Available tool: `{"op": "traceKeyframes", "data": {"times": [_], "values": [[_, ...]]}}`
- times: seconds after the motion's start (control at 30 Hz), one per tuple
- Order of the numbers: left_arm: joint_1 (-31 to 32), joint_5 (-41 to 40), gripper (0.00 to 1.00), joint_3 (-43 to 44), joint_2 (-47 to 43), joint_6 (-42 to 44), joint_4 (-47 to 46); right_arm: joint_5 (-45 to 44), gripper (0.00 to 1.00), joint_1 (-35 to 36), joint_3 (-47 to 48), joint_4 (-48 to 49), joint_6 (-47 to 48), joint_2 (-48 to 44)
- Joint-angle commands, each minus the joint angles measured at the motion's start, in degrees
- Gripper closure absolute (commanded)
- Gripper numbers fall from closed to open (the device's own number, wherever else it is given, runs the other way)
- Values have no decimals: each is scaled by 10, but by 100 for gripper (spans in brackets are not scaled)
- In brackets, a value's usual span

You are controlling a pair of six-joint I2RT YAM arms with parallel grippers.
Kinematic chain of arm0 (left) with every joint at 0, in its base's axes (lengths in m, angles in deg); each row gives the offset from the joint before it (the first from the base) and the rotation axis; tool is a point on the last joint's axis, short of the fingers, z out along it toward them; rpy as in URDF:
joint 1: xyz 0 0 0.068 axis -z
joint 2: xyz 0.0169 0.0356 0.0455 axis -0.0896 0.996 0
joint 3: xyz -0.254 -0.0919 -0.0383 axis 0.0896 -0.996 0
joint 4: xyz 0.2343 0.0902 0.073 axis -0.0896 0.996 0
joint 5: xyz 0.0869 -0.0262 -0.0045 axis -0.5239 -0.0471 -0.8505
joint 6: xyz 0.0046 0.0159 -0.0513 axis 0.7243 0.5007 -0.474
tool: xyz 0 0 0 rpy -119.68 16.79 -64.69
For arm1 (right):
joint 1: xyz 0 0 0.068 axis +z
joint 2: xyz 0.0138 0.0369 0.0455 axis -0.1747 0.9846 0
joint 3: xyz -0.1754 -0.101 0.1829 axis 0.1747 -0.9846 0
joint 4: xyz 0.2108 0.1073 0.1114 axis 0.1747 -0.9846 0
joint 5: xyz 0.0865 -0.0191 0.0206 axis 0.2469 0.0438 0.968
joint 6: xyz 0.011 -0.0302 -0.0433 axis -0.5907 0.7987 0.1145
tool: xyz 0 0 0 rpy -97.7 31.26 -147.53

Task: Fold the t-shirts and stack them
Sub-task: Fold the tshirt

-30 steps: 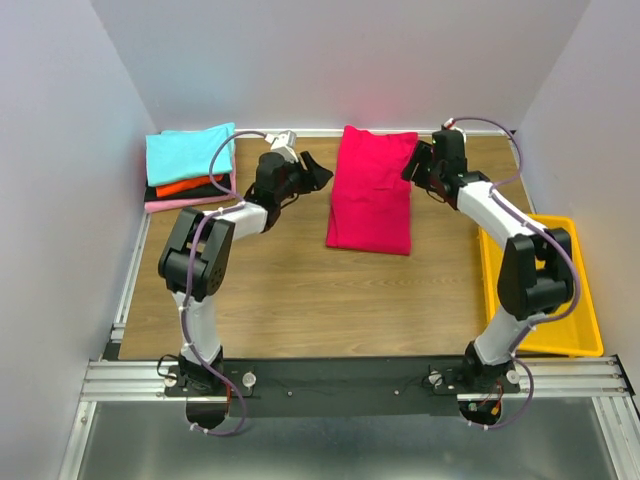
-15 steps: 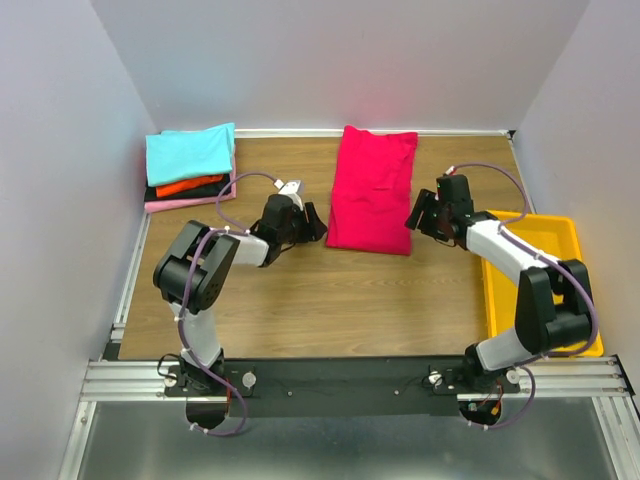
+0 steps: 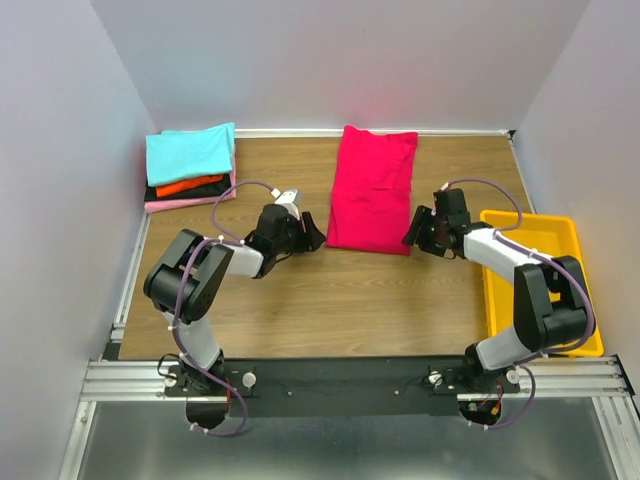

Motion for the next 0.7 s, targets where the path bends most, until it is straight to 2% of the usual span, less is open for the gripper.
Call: {"op": "traceKeyframes", "data": {"times": [0.0, 0.43, 0.57, 0.67], "values": [[2, 20, 39, -13, -25, -3, -17, 15, 34, 1, -7, 22, 1, 21], [10, 31, 39, -23, -42, -8, -22, 51, 50, 1, -5, 29, 6, 67], [16, 30, 39, -19, -36, -8, -22, 55, 58, 0, -4, 29, 10, 81], [20, 26, 39, -12, -25, -8, -22, 59, 69, 0, -2, 29, 10, 89]]}}
